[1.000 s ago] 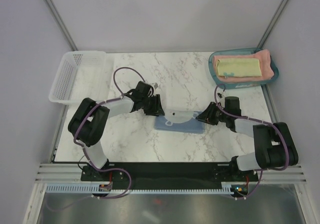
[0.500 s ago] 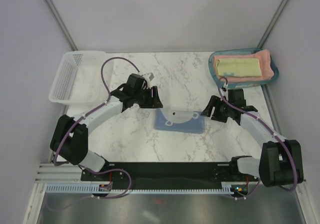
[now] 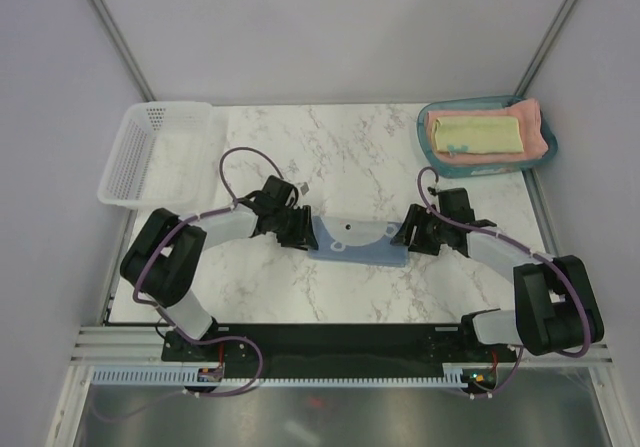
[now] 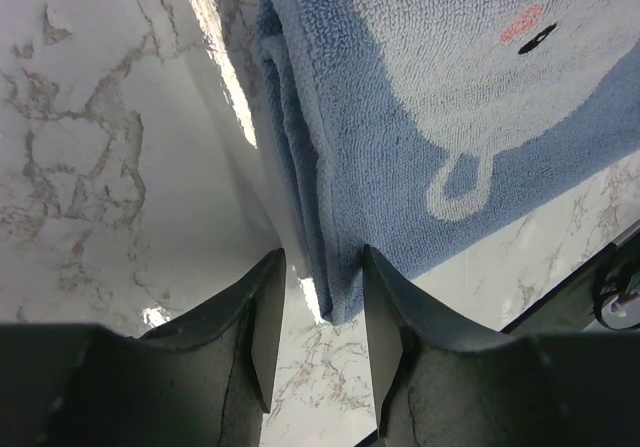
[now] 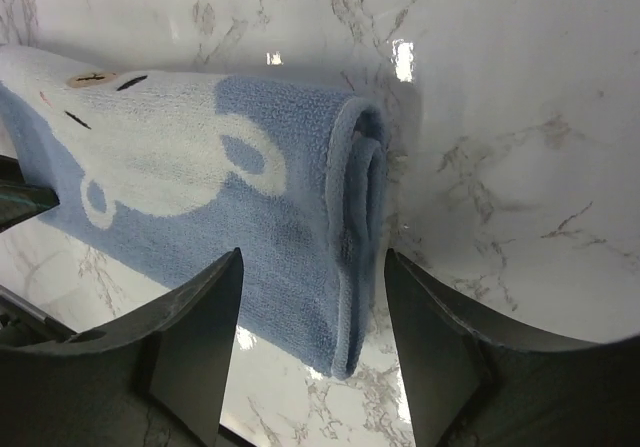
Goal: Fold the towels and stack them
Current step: Neatly place the folded towel into the bin
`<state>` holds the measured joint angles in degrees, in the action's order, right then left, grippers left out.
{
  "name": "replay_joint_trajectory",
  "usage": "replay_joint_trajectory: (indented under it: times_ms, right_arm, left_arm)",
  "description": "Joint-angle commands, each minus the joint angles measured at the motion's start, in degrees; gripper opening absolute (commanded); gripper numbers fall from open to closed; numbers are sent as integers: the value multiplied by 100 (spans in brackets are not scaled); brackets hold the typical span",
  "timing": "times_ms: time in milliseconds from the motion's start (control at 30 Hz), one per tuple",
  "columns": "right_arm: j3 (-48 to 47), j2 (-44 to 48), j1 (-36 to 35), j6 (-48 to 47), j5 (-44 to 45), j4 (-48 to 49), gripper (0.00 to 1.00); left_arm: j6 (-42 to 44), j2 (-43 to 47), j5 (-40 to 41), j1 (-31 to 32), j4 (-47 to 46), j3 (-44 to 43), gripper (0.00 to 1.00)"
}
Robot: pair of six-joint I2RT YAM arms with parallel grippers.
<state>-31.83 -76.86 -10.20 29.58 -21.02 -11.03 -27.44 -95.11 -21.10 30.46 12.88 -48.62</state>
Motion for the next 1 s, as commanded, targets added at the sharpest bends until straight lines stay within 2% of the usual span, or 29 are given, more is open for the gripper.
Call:
replay_joint_trajectory:
  times_ms: [0, 400, 633, 767, 967]
  right_arm:
    - [238, -101, -70, 153, 362, 425, 67]
    - [397, -145, -272, 39, 528, 567, 58]
    - [564, -224, -307, 74, 511, 724, 44]
    - [564, -382, -439, 144, 300, 970, 46]
    - [573, -365, -536, 188, 537, 883, 45]
  left_arm:
    - [-165, 89, 88, 13, -339, 142, 43]
    - [-235, 414, 370, 4, -243, 529, 39]
    - [-323, 432, 397, 22, -234, 626, 39]
    - [-323, 485, 458, 57, -234, 687, 39]
    - [-332, 608, 467, 57, -234, 740, 39]
